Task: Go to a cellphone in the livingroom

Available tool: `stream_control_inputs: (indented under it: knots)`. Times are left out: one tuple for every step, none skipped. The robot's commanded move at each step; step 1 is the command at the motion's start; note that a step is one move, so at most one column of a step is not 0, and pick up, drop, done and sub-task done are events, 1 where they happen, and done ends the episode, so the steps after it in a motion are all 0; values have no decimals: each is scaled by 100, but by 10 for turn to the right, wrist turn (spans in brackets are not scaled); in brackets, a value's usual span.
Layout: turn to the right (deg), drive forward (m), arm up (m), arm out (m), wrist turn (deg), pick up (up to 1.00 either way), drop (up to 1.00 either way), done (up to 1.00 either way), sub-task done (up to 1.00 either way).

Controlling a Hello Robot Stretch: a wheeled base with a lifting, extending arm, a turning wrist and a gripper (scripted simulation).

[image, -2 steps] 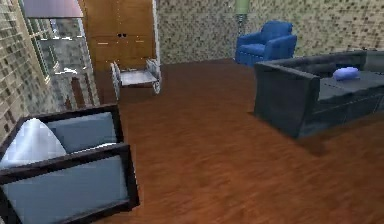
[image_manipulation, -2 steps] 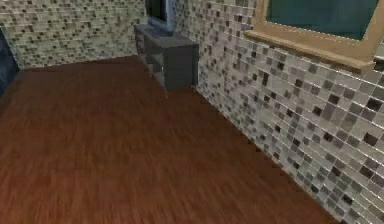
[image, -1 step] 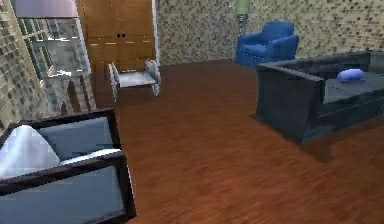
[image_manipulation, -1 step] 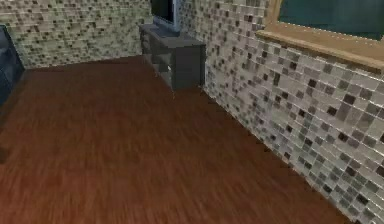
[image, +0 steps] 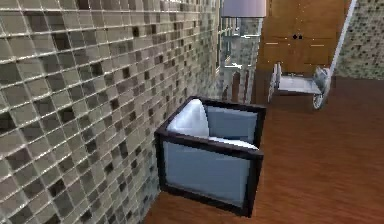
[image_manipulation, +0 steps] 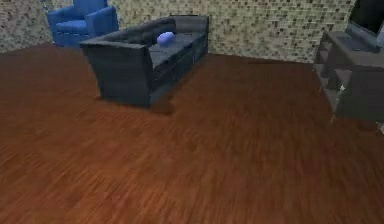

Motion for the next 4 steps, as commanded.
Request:
stream_control_inputs:
  knots:
    - [-360, 0, 0, 0, 0, 0, 0, 0, 0]
    - [0, 5, 0, 0, 0, 0, 0, 0, 0]
    - [-450, 0, 0, 0, 0, 0, 0, 0, 0]
    - [-360, 0, 0, 0, 0, 0, 0, 0, 0]
